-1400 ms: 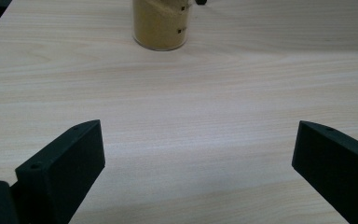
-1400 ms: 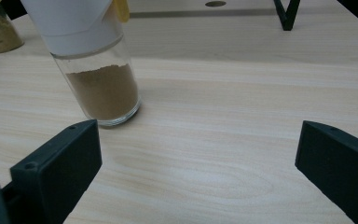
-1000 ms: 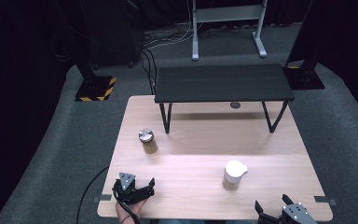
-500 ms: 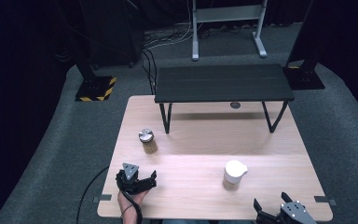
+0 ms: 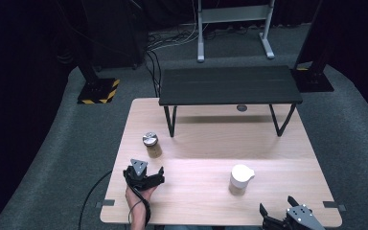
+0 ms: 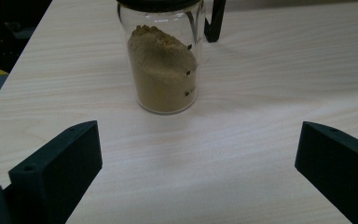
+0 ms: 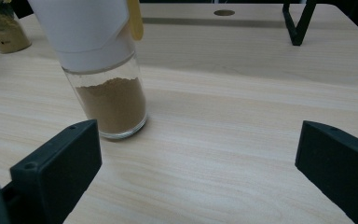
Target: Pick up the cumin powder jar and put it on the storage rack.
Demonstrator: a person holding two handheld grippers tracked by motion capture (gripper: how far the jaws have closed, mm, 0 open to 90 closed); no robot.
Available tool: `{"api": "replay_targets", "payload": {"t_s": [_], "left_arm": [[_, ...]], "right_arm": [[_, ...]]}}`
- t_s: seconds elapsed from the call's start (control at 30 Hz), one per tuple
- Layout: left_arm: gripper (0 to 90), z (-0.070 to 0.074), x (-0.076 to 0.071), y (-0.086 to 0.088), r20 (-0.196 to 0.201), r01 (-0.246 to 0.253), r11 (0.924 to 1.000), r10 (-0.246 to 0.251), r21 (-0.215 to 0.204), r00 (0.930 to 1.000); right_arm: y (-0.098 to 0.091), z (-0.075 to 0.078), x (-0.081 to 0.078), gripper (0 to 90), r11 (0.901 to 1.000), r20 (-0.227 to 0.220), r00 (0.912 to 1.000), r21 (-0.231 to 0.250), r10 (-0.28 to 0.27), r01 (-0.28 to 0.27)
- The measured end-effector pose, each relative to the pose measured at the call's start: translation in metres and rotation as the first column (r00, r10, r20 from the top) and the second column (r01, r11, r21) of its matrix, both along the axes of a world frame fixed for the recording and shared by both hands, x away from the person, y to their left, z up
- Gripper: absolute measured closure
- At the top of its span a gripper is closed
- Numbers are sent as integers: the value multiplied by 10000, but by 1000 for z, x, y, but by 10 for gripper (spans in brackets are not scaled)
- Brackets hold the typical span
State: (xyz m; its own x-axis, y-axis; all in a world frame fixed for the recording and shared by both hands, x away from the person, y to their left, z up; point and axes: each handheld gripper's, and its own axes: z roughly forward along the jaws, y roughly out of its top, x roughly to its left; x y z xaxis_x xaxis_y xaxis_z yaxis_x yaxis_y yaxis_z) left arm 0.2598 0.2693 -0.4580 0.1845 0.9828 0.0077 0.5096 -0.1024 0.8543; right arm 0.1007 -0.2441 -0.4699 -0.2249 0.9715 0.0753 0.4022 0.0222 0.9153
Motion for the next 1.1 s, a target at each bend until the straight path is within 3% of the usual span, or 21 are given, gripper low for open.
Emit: {"api": "replay_targets", "payload": {"t_s": [0.37, 0.8, 0.97, 1.1], "left_arm": [[1, -1, 29, 2, -471, -47, 9998, 37, -200, 9989], [0, -3, 48, 3, -103, -26, 9993, 22, -362, 9999], [0, -2, 59, 1, -258, -51, 9998, 46, -178, 9997], [0, -3, 64, 0, -54, -76, 9998, 75, -173, 10000]], "right_arm": [[-5, -2, 2, 0, 9999, -75, 9999, 81, -78, 79], [-8, -4, 8, 0, 10000, -287, 9996, 28, -79, 80], [-8, -4, 8, 0, 10000, -315, 9995, 16, -96, 96], [-9, -4, 7, 0, 9999, -258, 9996, 14, -111, 111]]}}
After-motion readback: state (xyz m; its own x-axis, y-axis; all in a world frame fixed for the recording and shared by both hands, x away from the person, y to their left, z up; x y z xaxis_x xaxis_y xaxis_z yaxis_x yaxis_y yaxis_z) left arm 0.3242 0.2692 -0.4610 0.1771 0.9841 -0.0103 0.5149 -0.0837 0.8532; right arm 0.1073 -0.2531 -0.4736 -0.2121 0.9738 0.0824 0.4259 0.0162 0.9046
